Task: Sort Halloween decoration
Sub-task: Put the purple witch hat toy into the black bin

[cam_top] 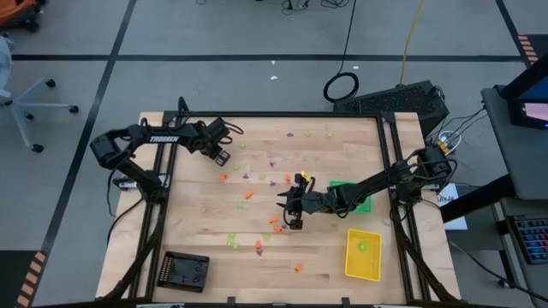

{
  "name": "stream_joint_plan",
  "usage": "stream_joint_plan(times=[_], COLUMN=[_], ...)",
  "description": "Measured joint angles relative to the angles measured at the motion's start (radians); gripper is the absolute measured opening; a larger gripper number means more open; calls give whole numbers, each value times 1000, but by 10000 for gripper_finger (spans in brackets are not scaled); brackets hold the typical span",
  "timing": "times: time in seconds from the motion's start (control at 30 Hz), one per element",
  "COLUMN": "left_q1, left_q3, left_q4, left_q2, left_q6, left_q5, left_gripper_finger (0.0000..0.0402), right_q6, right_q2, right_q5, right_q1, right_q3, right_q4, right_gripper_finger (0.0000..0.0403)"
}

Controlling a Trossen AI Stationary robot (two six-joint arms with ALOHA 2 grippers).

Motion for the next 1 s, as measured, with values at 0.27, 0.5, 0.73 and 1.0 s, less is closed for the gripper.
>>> stream_joint_plan(times=[0.27,0.5,0.73,1.0], left_q1=[-28,-53,-67,-79], left_q3=[15,54,58,58], left_q4=[-51,-98,-110,-146], left_q2=[1,2,2,2], left_q6=[102,101,100,80], left_q5=[4,14,51,56], left_gripper_finger=[55,47,46,46], right_q6=[0,0,0,0], right_q2=[0,0,0,0], right_q5=[0,0,0,0], right_q1=[0,0,0,0], right_q3=[0,0,0,0], right_q4=[0,0,0,-1], right_gripper_finger=[110,110,110,110])
